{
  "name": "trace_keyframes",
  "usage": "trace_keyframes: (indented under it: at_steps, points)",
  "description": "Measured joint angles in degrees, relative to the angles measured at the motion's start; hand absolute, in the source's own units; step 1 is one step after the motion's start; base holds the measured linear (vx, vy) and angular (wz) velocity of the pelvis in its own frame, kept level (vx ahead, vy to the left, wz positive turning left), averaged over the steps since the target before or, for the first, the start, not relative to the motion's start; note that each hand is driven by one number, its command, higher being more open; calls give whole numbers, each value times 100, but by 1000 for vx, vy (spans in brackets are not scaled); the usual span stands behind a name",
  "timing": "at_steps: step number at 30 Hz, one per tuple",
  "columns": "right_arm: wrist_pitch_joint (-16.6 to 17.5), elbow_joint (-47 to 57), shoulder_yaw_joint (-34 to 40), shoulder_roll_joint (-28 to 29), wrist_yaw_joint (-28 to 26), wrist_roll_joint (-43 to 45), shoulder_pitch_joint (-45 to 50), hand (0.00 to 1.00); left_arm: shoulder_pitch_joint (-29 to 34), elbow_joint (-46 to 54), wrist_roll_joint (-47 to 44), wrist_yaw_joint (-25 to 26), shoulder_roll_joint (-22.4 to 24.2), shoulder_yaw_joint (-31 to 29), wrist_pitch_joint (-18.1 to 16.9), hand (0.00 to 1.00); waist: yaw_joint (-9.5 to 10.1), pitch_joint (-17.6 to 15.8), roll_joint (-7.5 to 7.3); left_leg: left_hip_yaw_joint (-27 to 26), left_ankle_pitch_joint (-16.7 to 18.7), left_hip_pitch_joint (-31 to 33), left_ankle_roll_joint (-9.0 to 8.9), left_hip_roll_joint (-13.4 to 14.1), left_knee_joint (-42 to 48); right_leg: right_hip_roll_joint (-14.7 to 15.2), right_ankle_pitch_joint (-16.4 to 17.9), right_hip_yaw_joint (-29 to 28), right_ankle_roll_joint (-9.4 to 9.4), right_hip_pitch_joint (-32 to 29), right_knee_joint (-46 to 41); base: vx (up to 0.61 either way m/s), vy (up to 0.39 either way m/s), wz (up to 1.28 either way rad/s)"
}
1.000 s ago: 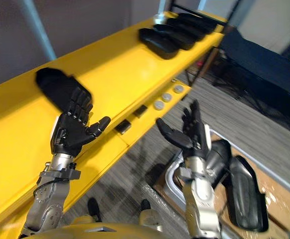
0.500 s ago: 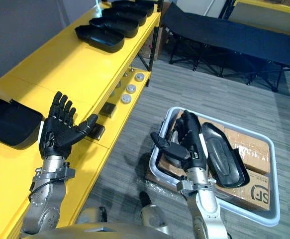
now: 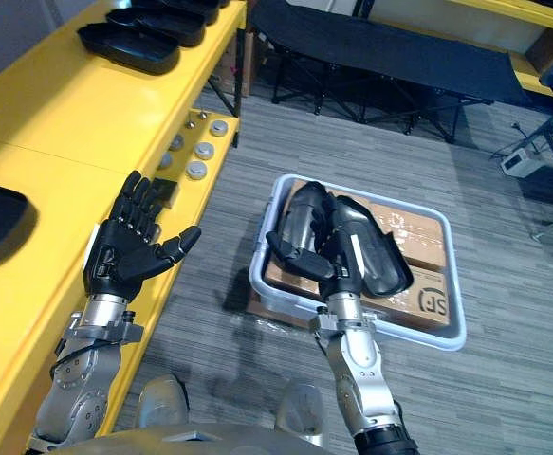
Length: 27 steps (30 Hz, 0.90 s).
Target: Walk over and take three plastic housings, then place them on the shelf
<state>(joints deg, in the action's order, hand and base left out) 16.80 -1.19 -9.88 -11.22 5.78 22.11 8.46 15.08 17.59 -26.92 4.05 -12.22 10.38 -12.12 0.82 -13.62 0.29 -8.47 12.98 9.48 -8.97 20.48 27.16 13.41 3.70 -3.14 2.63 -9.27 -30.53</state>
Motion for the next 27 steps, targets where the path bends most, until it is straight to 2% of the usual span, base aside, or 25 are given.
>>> trace_keyframes:
  at_steps: [1, 2, 3, 4, 5, 6, 7, 8, 9, 10, 11, 13, 14, 15, 16, 18, 21, 23, 24, 26, 27]
  points:
    - [-2, -55, -11, 59, 22, -68, 49, 100, 0, -19, -69, -26, -1, 17, 2, 100, -24, 12, -17, 44, -56, -10, -148, 60, -23, 21, -70, 17, 108, 65, 175, 53, -597, 5]
    - [-54, -144, -31, 115, 47, -148, 142, 100, -13, -50, -201, -41, 4, 61, 20, 100, -93, 115, -174, 154, -227, -11, -456, 131, -65, 33, 73, 202, 657, 270, 497, 73, -542, 10]
    - [-137, -159, -28, 85, 47, -145, 160, 100, -15, -97, -204, -38, 43, 81, 47, 100, -100, 163, -148, 268, -299, -44, -527, 204, -163, -32, 324, 361, 919, 345, 586, 118, -672, -11]
    - [-240, -168, 8, -54, 32, -143, 177, 100, -5, -220, -208, 3, 219, 152, 146, 100, -103, 291, -14, 447, -509, -115, -502, 351, -528, -209, 640, 665, 925, 361, 705, 91, -449, -15]
    - [-267, -170, 104, -177, 0, -143, 206, 100, -9, -300, -203, 63, 327, 294, 252, 100, -176, 339, 110, 515, -766, -115, -313, 427, -756, -312, 735, 795, 842, 359, 740, 79, -421, 0]
    - [-326, -174, 247, -295, -30, -139, 263, 100, -4, -370, -210, 98, 398, 485, 365, 100, -287, 376, 179, 520, -1097, -120, 124, 441, -941, -371, 773, 909, 771, 378, 743, 47, -356, 32]
    - [-379, -168, 444, -379, -40, -137, 370, 100, 15, -400, -229, 97, 420, 699, 492, 100, -348, 374, 175, 401, -1501, -151, 586, 436, -1010, -392, 803, 1035, 700, 490, 773, 43, -434, 29]
    - [-392, -99, 590, -432, -39, -134, 502, 100, 61, -427, -256, 45, 462, 841, 520, 100, -336, 359, 125, 328, -1498, -209, 483, 376, -977, -379, 847, 1075, 597, 634, 856, 31, -355, 11]
    - [-393, -47, 684, -489, -35, -133, 553, 100, 85, -429, -273, 19, 485, 887, 520, 100, -323, 399, 167, 345, -1364, -212, 303, 262, -919, -373, 849, 1074, 531, 668, 944, 12, -204, -15]
    - [-391, -3, 817, -551, -26, -132, 563, 100, 97, -429, -300, -36, 496, 910, 520, 100, -287, 460, 240, 331, -1137, -196, 169, 59, -841, -403, 835, 1064, 484, 667, 1066, 5, -63, -32]
    - [-393, -2, 914, -613, 12, -125, 521, 100, 92, -425, -299, -69, 493, 898, 516, 100, -247, 492, 291, 423, -784, -193, 145, -210, -810, -447, 774, 999, 394, 647, 1207, 2, -57, -34]
    - [-392, -2, 881, -661, 63, -111, 478, 100, 103, -423, -295, -61, 487, 867, 512, 100, -194, 493, 289, 517, -580, -202, 127, -396, -847, -473, 713, 926, 386, 597, 1277, -12, -16, -25]
    - [-392, -2, 815, -659, 120, -111, 405, 100, 101, -424, -280, -50, 463, 840, 512, 100, -145, 496, 289, 514, -498, -212, 181, -436, -941, -484, 674, 871, 406, 479, 1267, -54, 71, -33]
    - [-393, -12, 744, -661, 195, -121, 282, 100, 100, -425, -213, -48, 437, 776, 513, 100, -87, 512, 304, 508, -437, -277, 75, -511, -1119, -479, 621, 768, 458, 336, 1239, -67, 84, -33]
    - [-393, -23, 680, -645, 234, -139, 206, 100, 97, -432, -197, -48, 425, 726, 517, 100, -78, 484, 255, 475, -446, -289, 63, -575, -1171, -444, 565, 725, 480, 294, 1252, -94, 120, -38]
    - [-383, -42, 575, -625, 415, -157, 18, 100, 53, -465, -171, -44, 314, 593, 594, 100, 42, 431, 159, 308, -455, -253, 21, -736, -1112, -293, 242, 650, 523, 234, 1452, -99, 153, -33]
    - [-352, -164, 615, -576, 760, -331, -264, 100, 2, -466, -173, -42, 142, 409, 602, 100, 59, 371, 29, 246, -354, -5, 85, -898, -774, -127, -180, 648, 626, 285, 1872, -106, 185, -14]
    - [-351, -332, 657, -570, 937, -536, -429, 100, -50, -465, -172, -26, 42, 251, 613, 100, 70, 325, -32, 235, -288, 140, 153, -910, -568, -111, -449, 707, 628, 355, 2159, -109, 136, -8]
    - [-352, -381, 684, -569, 999, -624, -475, 100, -94, -465, -171, -25, 8, 214, 614, 100, 77, 307, -61, 244, -269, 208, 168, -917, -511, -102, -504, 760, 624, 362, 2238, -160, 115, -2]
    - [-355, -603, 850, -563, 1258, -835, -750, 100, -317, -464, -173, -1, -30, 28, 612, 100, 133, 193, -215, 273, -206, 482, 207, -943, -321, -66, -583, 959, 637, 347, 2533, -167, 52, 1]
    - [-355, -645, 920, -564, 1326, -843, -817, 100, -364, -464, -173, 20, -29, 3, 612, 100, 151, 168, -229, 290, -201, 559, 194, -942, -292, -67, -608, 989, 678, 328, 2598, -131, -1, 11]
